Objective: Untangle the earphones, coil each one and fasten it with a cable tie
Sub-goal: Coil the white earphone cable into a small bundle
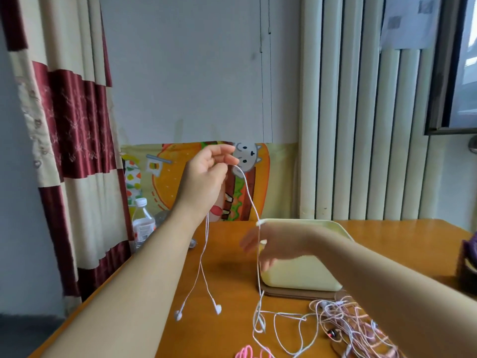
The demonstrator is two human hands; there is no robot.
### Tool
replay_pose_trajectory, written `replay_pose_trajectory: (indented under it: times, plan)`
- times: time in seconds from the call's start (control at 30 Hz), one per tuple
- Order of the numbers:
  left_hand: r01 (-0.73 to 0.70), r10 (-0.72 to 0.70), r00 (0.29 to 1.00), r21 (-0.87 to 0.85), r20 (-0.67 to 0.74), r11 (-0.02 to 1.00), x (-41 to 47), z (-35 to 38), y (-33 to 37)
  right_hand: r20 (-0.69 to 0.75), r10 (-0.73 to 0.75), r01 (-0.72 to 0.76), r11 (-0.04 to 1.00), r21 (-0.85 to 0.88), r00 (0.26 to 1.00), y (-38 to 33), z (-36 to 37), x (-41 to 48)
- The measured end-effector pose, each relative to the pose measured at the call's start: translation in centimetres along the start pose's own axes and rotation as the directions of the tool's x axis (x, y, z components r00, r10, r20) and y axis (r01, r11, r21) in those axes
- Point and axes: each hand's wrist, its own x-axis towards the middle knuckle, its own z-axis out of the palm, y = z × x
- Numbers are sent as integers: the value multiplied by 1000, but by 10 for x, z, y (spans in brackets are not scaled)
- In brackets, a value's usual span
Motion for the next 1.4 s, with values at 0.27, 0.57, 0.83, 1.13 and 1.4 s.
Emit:
replay_pose_trajectory:
  times: [0.27, 0.57, 0.83, 1.13, 1.4]
  plan:
    - [24, -24, 998, -4, -59, 1000, -6, -7, -8, 295, 1, -82, 961, 263, 955, 19, 43, 7]
    - [26, -3, 990, 166, -138, 986, -9, -9, -20, 163, 91, -144, 927, 347, 982, 26, 56, 8]
    - [367, -296, 930, 619, -219, 695, -65, -30, -114, -517, 477, 351, 396, 848, 710, 47, 21, -4]
    - [383, -343, 923, 493, -172, 781, -73, -23, -113, -367, 522, -406, 845, 348, 770, 102, 39, -14]
    - [264, -241, 965, 390, -108, 882, -65, -17, -82, -423, 461, -607, 723, -331, 780, 111, 62, -17]
